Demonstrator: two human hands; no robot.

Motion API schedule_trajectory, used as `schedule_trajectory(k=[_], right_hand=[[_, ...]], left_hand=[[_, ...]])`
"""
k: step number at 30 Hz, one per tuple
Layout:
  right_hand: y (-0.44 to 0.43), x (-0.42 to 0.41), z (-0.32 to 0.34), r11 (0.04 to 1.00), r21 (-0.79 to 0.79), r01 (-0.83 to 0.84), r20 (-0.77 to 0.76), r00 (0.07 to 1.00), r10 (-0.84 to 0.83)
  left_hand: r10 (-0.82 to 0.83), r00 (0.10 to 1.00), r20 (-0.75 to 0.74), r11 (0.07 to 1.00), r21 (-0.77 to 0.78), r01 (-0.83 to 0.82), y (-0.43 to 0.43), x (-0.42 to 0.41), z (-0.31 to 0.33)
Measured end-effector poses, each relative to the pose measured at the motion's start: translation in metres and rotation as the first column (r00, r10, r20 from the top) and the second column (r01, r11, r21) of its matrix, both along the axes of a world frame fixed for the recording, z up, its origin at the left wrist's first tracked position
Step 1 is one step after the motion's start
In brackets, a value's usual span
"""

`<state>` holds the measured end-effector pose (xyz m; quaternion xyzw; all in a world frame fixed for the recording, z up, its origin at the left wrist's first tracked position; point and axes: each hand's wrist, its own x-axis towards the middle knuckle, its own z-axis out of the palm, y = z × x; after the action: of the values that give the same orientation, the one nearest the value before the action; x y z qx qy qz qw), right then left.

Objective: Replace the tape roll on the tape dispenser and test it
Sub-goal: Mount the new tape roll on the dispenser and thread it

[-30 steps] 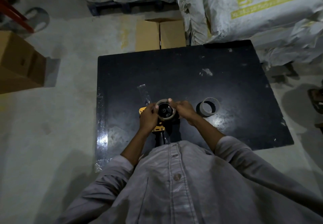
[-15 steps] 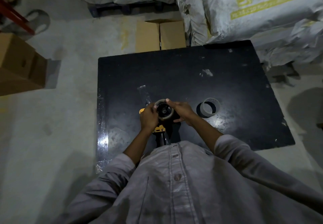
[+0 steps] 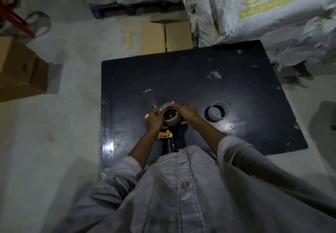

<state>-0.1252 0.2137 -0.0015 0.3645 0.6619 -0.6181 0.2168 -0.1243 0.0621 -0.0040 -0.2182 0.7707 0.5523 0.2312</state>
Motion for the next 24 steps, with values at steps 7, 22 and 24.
schedule_trajectory(k=[7,22,24], right_hand=[[0.013,0.007,-0.003,0.994,-0.104,-0.045,-0.007,0.999,0.045],[0.032,0.027,-0.016,0.966,-0.246,-0.075,-0.06,0.996,0.062],[0.033,0.028,-0.016,0.968,-0.239,-0.08,-0.062,0.996,0.066]], left_hand=[[-0.074,0.997,-0.001,0.996,0.05,0.074,-0.009,0.002,-0.003],[-0.169,0.984,-0.049,0.983,0.063,0.172,-0.006,0.015,-0.006],[-0.189,0.98,-0.06,0.981,0.022,0.19,-0.005,0.015,-0.006]])
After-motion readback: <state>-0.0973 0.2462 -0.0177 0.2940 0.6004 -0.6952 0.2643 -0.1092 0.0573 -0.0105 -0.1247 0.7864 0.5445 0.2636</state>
